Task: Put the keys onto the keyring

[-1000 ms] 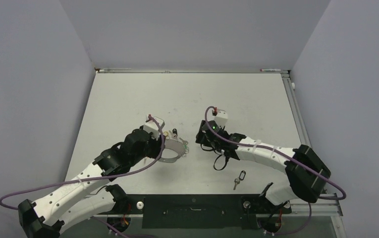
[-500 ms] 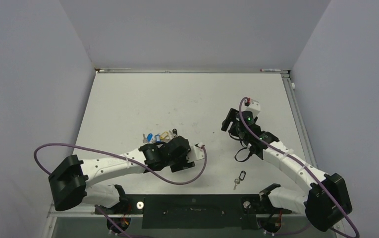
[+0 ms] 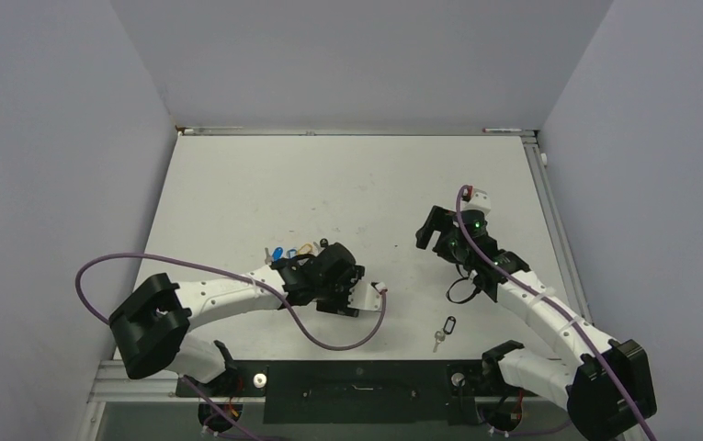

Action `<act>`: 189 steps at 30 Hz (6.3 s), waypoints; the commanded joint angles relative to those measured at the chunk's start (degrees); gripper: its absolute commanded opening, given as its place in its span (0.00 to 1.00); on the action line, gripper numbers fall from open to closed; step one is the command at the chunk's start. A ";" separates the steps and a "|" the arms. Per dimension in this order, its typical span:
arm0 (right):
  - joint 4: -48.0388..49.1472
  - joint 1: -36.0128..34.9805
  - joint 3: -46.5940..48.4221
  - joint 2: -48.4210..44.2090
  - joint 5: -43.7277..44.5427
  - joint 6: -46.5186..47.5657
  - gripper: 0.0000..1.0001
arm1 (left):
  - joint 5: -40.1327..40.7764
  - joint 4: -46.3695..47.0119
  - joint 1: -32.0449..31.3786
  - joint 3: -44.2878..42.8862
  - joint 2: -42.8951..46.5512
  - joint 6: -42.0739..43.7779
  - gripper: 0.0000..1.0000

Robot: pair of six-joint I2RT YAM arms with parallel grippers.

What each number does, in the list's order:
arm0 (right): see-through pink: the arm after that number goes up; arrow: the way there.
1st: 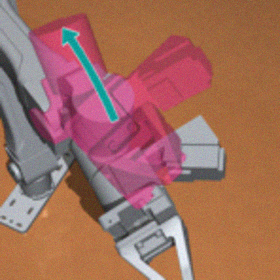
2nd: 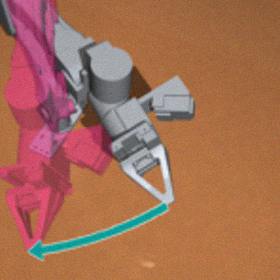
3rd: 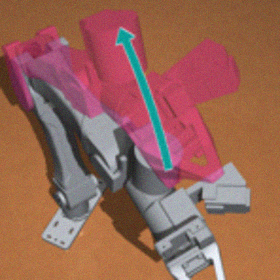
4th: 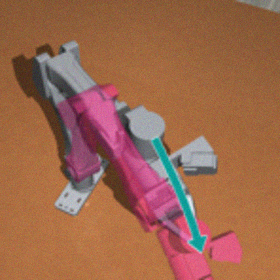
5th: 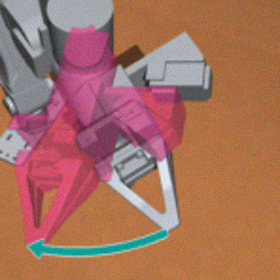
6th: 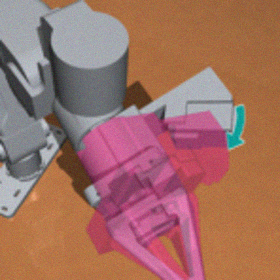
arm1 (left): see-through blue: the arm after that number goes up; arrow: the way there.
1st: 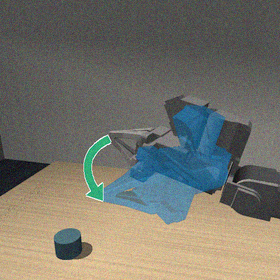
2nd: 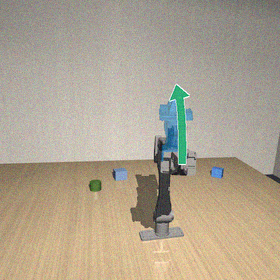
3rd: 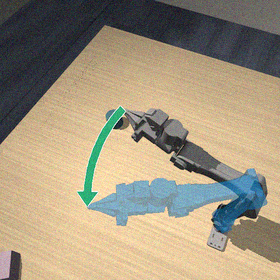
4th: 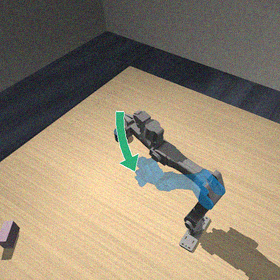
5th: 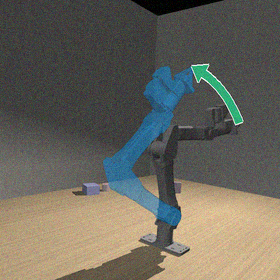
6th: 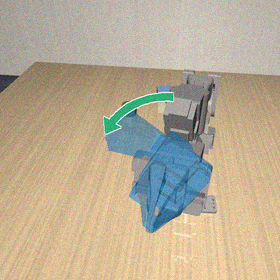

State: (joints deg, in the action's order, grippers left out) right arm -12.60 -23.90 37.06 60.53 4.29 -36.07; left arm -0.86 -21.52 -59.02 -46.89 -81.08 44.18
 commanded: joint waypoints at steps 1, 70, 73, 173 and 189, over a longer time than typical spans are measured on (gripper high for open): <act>1.40 0.78 -0.69 -2.62 -1.67 1.50 0.82 | -6.84 3.55 3.30 -2.70 -1.46 3.29 0.57; 4.25 5.80 -2.63 -11.38 -16.68 5.73 0.78 | -34.21 3.50 19.40 -6.57 4.70 -12.47 0.00; 5.82 5.80 -2.60 -12.22 -19.79 5.90 0.77 | -38.13 8.32 21.59 -5.90 7.92 -18.10 0.00; 51.75 -25.49 3.58 -4.44 -44.99 25.00 0.43 | -46.74 100.88 29.67 23.19 28.13 -82.33 0.00; 51.37 -25.48 4.75 -1.36 -45.89 26.12 0.32 | -48.14 100.54 28.81 22.90 27.89 -82.25 0.00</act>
State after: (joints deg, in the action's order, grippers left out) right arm 36.71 -49.17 39.16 58.57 -40.29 -11.20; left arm -49.19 74.46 -29.87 -23.14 -53.41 -37.34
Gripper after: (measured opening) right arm 0.357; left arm 0.005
